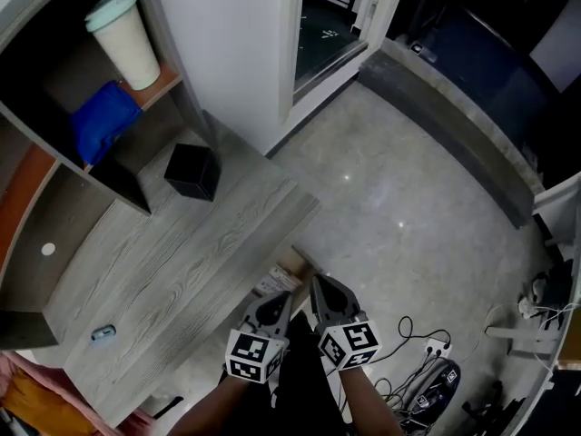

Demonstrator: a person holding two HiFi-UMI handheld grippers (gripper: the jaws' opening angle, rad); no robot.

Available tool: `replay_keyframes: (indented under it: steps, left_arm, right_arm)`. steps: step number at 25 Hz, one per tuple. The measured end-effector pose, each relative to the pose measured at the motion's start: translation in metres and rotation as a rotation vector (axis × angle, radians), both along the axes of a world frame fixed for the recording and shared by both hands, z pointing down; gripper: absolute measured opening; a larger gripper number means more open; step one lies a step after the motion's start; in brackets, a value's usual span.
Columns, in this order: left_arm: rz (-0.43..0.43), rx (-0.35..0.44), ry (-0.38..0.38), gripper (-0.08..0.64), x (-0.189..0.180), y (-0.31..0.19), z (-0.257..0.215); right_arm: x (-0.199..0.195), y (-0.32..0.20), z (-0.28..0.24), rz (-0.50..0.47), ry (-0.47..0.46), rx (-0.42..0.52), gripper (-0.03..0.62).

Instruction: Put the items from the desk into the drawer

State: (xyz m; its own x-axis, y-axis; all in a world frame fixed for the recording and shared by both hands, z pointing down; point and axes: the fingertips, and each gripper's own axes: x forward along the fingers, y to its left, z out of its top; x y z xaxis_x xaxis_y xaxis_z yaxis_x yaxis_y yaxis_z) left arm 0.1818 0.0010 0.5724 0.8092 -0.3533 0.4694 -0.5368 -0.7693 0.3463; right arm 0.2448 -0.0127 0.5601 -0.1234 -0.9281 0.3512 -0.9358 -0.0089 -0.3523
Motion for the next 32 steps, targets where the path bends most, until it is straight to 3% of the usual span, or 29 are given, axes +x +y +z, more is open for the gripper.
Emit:
replay_keyframes:
  steps: [5,10,16,32]
  left_arm:
    - [-0.042,0.066,0.046,0.009,-0.009,-0.013,-0.064]
    - [-0.090,0.166,0.076,0.009,-0.027,-0.030,-0.120]
    - [-0.252,0.217,0.101,0.009,-0.068,-0.051,-0.160]
    - [-0.587,0.289,0.085,0.009,-0.182,-0.087,-0.192]
  right_arm:
    - [-0.017,-0.008,-0.073,-0.034,0.126,0.101,0.011]
    - [-0.044,-0.024,-0.119,-0.109,0.120,0.130,0.011]
    - [-0.089,-0.043,-0.167,-0.232,0.186,0.239,0.011]
    - [-0.196,-0.077,-0.185,-0.533,0.159,0.281,0.011]
